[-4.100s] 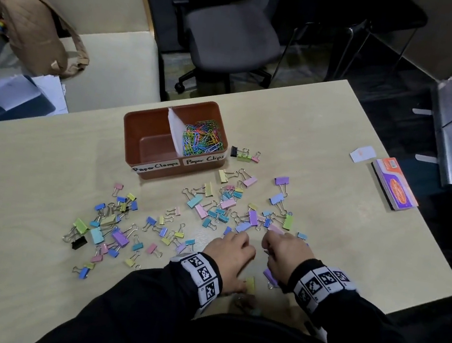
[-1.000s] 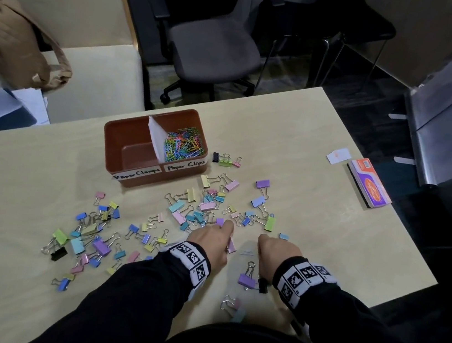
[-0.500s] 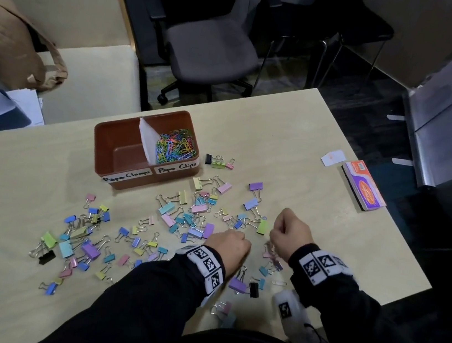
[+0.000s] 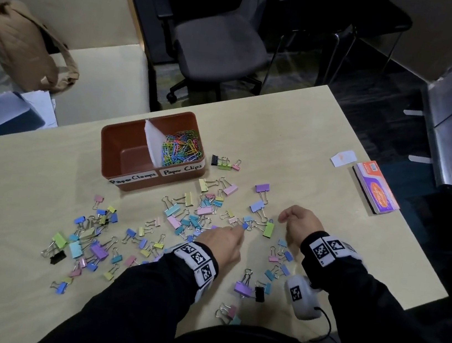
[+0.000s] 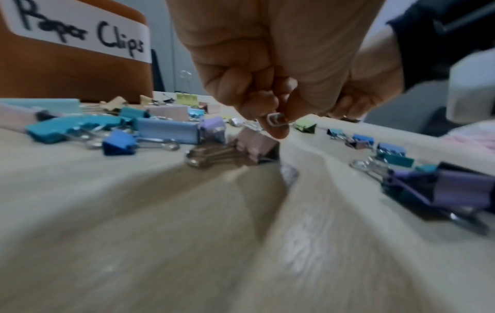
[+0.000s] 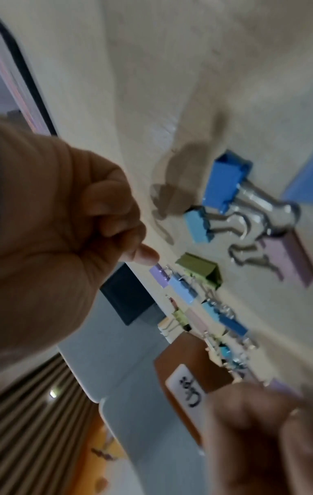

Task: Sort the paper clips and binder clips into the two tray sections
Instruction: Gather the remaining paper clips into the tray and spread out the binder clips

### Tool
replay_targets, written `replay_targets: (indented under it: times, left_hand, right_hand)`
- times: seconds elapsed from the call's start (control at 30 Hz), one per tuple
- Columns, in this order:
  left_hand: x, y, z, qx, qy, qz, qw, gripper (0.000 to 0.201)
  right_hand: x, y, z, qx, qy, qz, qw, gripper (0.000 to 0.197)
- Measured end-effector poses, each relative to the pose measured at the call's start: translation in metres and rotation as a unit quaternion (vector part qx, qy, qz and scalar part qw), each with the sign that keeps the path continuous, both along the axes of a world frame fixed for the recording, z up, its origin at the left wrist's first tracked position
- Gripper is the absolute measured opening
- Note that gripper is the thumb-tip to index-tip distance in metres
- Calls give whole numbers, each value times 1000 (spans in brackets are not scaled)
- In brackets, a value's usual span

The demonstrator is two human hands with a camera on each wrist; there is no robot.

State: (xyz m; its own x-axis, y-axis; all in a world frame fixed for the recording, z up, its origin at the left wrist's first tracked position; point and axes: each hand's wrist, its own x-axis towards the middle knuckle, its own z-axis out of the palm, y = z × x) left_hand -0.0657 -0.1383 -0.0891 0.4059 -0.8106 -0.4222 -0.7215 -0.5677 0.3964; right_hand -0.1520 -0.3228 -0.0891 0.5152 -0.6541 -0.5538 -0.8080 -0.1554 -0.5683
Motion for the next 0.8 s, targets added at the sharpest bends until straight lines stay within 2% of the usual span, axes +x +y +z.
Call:
replay_targets:
  times: [0.13,0.3,0.43,0.6,0.73,0.8]
  left_hand:
    - [8,16,4,-22,21,33,999,18]
    - [10,32,-3,17,33,54,998,21]
    - [8,40,-5,25,40,63,997,20]
    - [5,36,-1,-7,52,76,996,24]
    - [4,27,4,-27,58,74,995,27]
    - [2,20,5,-11,55,34,998,38]
  right_hand:
    - [8,-1,8,-72,53,135,987,12]
    - [14,4,16,-111,115,283,946,25]
    - [11,14,12,-126,116,304,937,16]
    - [9,21,11,-154,110,329,925,4]
    - [6,30,11,-113,102,318,936,16]
    - [7,34,11,-103,104,325,934,18]
